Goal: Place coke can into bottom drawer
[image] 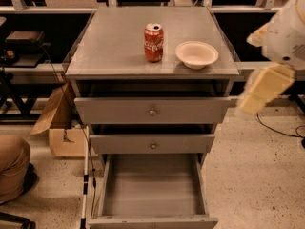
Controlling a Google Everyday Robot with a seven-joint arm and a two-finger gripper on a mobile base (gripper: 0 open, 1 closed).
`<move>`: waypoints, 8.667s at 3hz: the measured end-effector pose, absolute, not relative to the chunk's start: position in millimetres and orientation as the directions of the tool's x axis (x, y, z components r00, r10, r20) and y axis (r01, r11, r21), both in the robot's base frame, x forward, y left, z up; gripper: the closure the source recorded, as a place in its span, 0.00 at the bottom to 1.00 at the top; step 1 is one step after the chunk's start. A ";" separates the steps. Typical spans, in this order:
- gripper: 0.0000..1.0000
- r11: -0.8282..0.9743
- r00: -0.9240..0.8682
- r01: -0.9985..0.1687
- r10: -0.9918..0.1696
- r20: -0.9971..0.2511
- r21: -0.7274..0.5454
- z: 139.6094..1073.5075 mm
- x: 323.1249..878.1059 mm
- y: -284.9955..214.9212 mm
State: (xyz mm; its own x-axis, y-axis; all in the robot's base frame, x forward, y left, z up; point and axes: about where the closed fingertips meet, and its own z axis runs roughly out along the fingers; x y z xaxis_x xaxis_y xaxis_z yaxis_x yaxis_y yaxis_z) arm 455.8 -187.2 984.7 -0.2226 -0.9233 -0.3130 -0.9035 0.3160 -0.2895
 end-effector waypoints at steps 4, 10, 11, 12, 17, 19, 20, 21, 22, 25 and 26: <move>0.16 0.598 -0.341 -0.791 -0.608 -0.717 -0.131 981.8 595.1 -73.0; 0.00 0.664 -0.329 -0.735 -0.522 -0.787 -0.133 1002.8 692.5 -22.7; 0.00 0.654 -0.327 -0.745 -0.527 -0.784 -0.129 996.0 713.5 -3.2; 0.00 0.644 -0.322 -0.755 -0.533 -0.783 -0.127 988.7 735.3 17.7; 0.16 0.758 -0.493 -0.649 -0.484 -0.723 -0.065 913.1 811.2 -9.8; 0.63 0.722 -0.471 -0.691 -0.488 -0.735 -0.037 910.3 808.6 -10.4; 0.93 0.678 -0.434 -0.734 -0.502 -0.749 -0.030 923.8 790.2 -32.5; 1.00 0.651 -0.378 -0.757 -0.499 -0.780 -0.050 948.7 752.1 -62.8; 1.00 0.591 -0.260 -0.803 -0.460 -0.849 -0.074 987.6 679.4 -73.3; 1.00 0.568 -0.298 -0.822 -0.367 -0.881 0.041 853.0 561.0 -125.0; 1.00 0.559 -0.374 -0.819 -0.343 -0.861 0.133 782.5 577.9 -110.6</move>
Offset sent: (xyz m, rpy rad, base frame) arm 0.1088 0.1510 0.0043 0.5267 -0.0305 -0.0667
